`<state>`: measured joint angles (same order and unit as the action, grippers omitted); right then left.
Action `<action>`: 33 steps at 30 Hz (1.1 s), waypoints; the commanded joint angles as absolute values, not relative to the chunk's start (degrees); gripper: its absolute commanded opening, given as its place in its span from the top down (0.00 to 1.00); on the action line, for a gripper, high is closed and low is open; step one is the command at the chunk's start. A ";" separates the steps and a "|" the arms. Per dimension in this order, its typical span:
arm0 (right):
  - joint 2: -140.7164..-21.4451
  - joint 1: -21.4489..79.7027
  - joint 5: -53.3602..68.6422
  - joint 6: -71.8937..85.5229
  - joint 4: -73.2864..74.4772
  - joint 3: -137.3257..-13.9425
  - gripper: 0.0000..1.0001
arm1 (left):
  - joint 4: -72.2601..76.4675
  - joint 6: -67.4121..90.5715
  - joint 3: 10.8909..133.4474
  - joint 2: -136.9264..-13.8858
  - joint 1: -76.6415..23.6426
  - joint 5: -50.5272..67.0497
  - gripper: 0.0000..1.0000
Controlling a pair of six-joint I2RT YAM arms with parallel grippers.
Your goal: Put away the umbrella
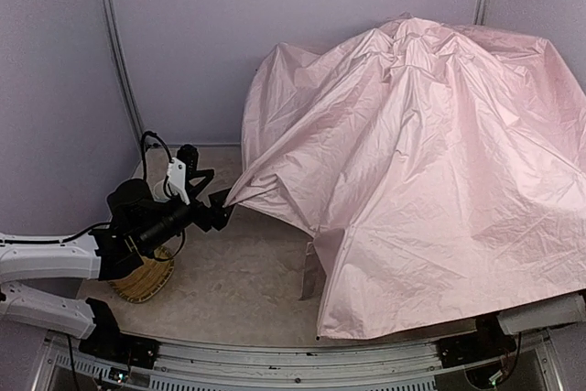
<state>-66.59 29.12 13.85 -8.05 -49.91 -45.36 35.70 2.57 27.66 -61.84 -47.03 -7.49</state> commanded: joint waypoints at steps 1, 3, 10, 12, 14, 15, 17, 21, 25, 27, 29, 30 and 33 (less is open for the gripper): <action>-61.07 24.58 13.01 -7.06 -43.58 -46.00 1.00 | 31.96 0.93 25.22 -60.59 -44.51 -5.54 0.11; -59.85 23.77 13.15 -7.13 -42.39 -45.20 1.00 | 31.64 0.48 24.67 -60.31 -43.74 -5.49 0.11; -57.95 20.45 12.86 -6.17 -40.16 -45.10 1.00 | 31.43 -0.29 23.99 -59.77 -42.20 -6.28 0.10; -57.84 19.52 12.61 -5.80 -38.69 -46.04 1.00 | 31.42 -0.41 23.99 -59.23 -42.19 -5.35 0.11; -57.52 17.52 13.64 -4.38 -37.05 -47.27 1.00 | 31.40 -0.83 23.67 -58.35 -42.19 -3.56 0.11; -57.30 16.19 14.66 -3.46 -36.59 -47.93 1.00 | 31.50 -0.87 23.24 -57.95 -42.19 -3.13 0.11; -56.68 13.72 15.76 -1.91 -36.01 -49.13 1.00 | 32.26 -0.68 22.31 -57.29 -42.14 -4.44 0.11; -55.87 10.56 16.09 -1.24 -33.72 -52.01 1.00 | 32.70 0.97 21.86 -56.66 -41.57 -8.12 0.11; -55.89 10.54 21.09 -0.15 -32.14 -51.66 1.00 | 24.40 6.70 29.65 -54.80 -40.10 -11.99 0.18; -56.18 10.83 25.70 1.45 -31.70 -51.45 1.00 | 15.20 7.37 38.77 -54.03 -39.86 -11.39 0.20; -56.51 12.66 27.94 1.61 -31.91 -50.62 1.00 | 12.57 6.13 43.97 -52.94 -40.43 -9.52 0.22; -57.00 14.06 27.59 1.05 -31.82 -50.14 1.00 | 13.01 5.32 45.34 -52.23 -41.13 -8.88 0.23; -59.49 18.12 26.07 -0.50 -31.32 -48.56 1.00 | 16.43 1.48 47.08 -50.77 -45.84 -8.59 0.25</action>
